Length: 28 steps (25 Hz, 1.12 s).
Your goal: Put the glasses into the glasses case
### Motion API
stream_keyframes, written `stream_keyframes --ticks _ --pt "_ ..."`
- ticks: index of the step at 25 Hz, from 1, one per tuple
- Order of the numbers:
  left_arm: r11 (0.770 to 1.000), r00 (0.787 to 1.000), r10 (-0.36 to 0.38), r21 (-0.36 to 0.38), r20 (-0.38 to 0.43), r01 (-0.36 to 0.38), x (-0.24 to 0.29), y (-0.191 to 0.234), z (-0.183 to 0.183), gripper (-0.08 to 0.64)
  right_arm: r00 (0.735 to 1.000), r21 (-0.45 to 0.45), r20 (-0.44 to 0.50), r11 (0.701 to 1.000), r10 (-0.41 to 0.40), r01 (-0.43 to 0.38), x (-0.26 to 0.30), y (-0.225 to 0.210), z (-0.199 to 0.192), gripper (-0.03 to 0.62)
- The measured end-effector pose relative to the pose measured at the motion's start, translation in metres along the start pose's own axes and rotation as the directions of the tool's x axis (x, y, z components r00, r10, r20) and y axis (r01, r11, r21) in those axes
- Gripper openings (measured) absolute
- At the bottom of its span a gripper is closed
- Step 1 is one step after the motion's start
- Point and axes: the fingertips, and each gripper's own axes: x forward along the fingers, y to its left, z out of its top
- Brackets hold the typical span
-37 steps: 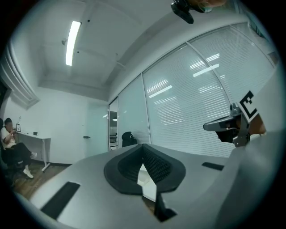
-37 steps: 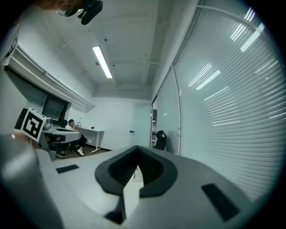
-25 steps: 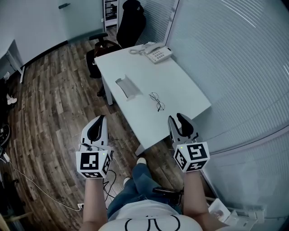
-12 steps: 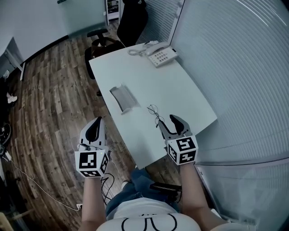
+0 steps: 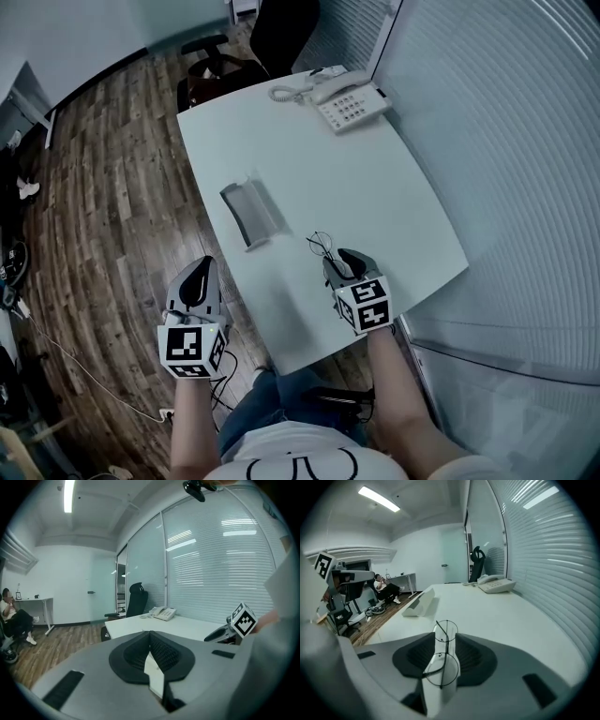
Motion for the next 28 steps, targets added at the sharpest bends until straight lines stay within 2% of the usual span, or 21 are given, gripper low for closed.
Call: stream_keyframes --ticks 5,8,12,19,28 --pt "1.000 0.999 0.012 -0.017 -0.030 -0.013 0.019 0.001 -0.009 0.017 0.998 -0.005 -0.058 0.999 0.035 -0.035 0.024 -0.008 -0.015 0.096" --pt "1.000 0.999 0.011 -0.014 -0.041 -0.011 0.021 0.001 -0.012 0.017 0.997 -0.008 -0.063 0.999 0.042 -0.043 0.025 -0.007 -0.017 0.031" --pt "1.000 0.999 0.014 -0.008 -0.050 -0.015 0.019 0.003 -0.013 0.017 0.997 0.005 -0.054 0.999 0.050 -0.050 0.022 -0.004 -0.014 0.021" --pt "1.000 1.000 0.001 0.009 -0.011 -0.001 0.012 0.006 -0.005 0.017 1.000 0.021 0.017 1.000 0.004 -0.005 -0.003 0.000 0.004 0.018" --pt "0.994 0.993 -0.107 0.035 0.048 0.106 0.007 0.027 0.010 0.017 0.990 0.045 0.096 0.994 -0.103 0.099 -0.034 0.030 0.038 0.018"
